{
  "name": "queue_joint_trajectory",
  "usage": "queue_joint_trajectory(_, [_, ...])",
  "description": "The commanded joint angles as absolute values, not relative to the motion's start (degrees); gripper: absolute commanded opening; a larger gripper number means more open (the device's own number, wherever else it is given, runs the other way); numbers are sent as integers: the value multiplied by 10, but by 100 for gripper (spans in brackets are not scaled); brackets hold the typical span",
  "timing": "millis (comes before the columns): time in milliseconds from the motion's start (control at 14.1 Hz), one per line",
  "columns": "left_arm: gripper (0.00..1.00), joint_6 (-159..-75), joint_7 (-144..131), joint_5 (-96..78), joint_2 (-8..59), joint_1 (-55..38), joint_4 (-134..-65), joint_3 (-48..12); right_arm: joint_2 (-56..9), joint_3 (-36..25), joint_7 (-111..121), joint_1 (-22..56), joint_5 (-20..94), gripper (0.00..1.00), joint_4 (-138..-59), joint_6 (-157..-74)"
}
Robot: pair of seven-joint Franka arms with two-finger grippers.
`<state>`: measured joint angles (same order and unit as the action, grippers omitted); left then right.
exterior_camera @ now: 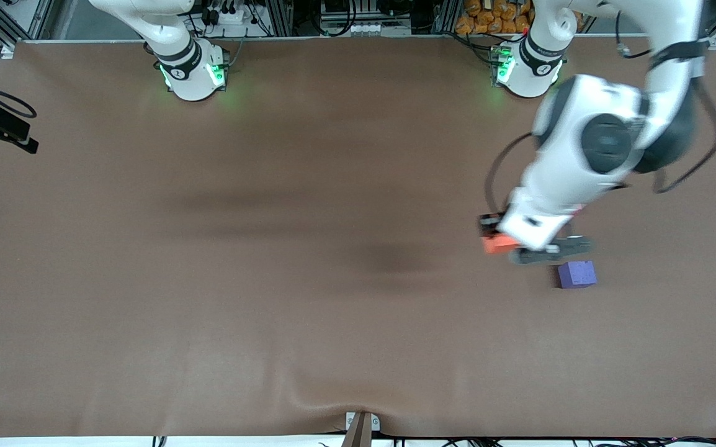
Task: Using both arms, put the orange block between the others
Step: 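Carry the orange block with the left gripper toward the pink and purple blocks, then lower the orange block between the pink and purple blocks, open the left gripper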
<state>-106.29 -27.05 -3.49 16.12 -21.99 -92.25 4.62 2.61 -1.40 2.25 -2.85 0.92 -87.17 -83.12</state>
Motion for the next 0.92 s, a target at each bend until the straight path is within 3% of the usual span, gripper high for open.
queue_joint_trajectory(0, [5,-1100,-167,-35,99,-150,-1037,37,40,-4,11,-35,-3,100,-872,-821])
queue_joint_trajectory(283, [7,-1200,-30,-34,71,-53,-1160,36,40,-30,11,-9,-3,100,-871,-816])
queue_joint_trajectory(495, [8,-1315,7,-32,83,-35,-1241,37,40,-36,11,-3,-3,100,-871,-816])
queue_joint_trajectory(848, [12,-1415,37,-17,137,-13,-1280,37,40,-34,14,-5,-3,100,-867,-816])
